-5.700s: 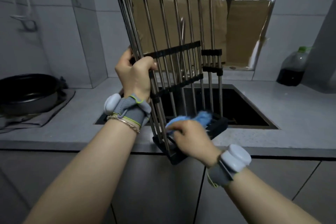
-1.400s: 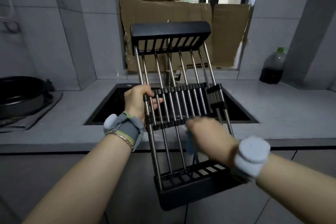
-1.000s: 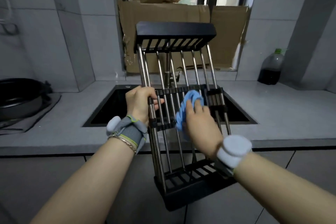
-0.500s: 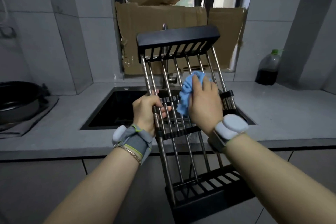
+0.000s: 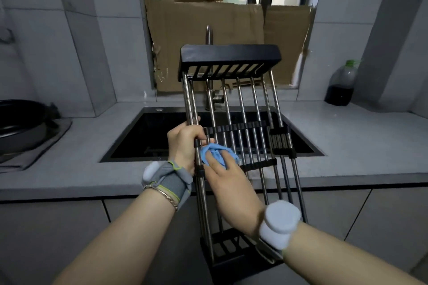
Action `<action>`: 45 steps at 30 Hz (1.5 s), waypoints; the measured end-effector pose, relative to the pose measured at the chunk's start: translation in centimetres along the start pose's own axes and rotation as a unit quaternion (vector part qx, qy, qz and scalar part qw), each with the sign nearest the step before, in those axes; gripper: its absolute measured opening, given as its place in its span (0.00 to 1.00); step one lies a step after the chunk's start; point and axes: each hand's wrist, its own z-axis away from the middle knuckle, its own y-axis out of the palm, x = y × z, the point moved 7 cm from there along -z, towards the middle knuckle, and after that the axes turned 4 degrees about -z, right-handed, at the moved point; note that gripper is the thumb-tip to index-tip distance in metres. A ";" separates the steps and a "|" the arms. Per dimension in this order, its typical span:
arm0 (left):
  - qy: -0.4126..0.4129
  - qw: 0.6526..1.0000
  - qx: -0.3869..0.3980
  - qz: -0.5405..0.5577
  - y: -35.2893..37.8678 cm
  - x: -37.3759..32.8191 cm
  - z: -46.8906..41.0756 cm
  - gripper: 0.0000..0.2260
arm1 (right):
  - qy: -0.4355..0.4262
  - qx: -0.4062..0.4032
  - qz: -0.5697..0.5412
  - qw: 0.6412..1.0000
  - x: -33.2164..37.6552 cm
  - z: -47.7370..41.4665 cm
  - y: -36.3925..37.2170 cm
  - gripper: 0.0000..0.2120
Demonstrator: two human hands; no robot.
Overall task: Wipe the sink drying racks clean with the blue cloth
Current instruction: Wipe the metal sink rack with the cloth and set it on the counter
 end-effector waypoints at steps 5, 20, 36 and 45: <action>0.035 0.999 0.016 -0.036 0.2 -0.8 0.0 0.04 | -0.031 0.045 0.057 0.997 -1.4 -0.9 -0.6 0.32; -0.006 0.998 0.053 -0.033 1.4 -0.2 0.8 0.09 | 0.212 -0.004 -0.004 0.977 -6.8 -4.1 -3.8 0.26; -0.004 0.999 0.001 -0.040 0.0 1.5 0.1 0.09 | -0.029 0.066 -0.046 0.996 -1.6 0.4 0.5 0.24; 0.011 0.996 0.027 -0.085 0.9 -0.2 0.6 0.09 | -0.017 0.067 0.084 0.994 -4.8 -1.0 -2.8 0.34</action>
